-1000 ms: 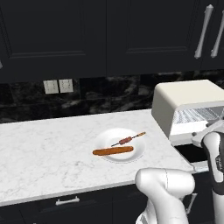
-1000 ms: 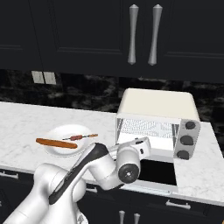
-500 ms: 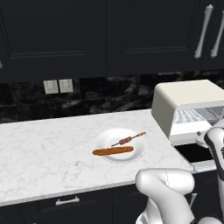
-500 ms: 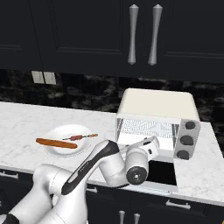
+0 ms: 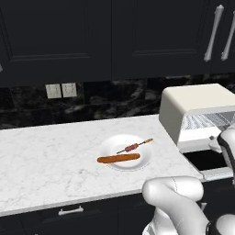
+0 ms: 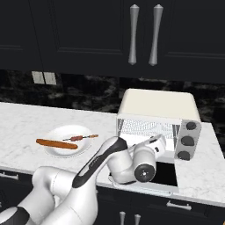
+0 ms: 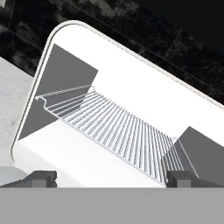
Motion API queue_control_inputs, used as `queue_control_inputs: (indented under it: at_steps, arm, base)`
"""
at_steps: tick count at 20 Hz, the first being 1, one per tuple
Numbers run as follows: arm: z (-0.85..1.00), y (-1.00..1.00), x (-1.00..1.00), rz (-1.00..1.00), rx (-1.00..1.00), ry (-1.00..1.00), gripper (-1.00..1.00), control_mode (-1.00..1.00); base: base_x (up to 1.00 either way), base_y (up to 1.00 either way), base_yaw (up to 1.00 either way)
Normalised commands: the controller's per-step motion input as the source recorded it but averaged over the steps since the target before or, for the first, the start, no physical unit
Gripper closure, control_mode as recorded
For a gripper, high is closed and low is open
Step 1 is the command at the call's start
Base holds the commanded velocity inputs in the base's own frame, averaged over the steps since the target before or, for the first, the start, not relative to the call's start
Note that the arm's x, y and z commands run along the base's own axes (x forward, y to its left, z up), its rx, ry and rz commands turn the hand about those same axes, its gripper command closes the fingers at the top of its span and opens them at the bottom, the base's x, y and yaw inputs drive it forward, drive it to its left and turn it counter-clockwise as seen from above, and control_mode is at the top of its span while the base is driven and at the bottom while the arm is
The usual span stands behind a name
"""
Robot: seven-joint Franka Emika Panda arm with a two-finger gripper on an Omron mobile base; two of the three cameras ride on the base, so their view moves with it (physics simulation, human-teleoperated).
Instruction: Pick up the kebab skewer and baguette bread, and place them inside the toaster oven. Close the toaster oven door and start by setting the timer.
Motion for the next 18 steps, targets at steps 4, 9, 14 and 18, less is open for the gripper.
queue_control_inputs:
  at_steps: [4, 9, 14, 18]
  arm:
    - [0.0, 0.04, 0.33, 0.0, 0.0, 0.0, -1.0, -1.0]
    - [-0.19, 0.0, 0.34, 0.0, 0.0, 0.0, -1.0, -1.0]
    - [-0.09, -0.02, 0.29, 0.0, 0.0, 0.0, -1.0, -1.0]
    - [-0.04, -0.03, 0.18, 0.0, 0.0, 0.0, -1.0, -1.0]
  base:
    - [0.0, 0.0, 0.0]
    - [0.0, 0.0, 0.0]
    - [0.0, 0.0, 0.0]
    - [0.0, 0.0, 0.0]
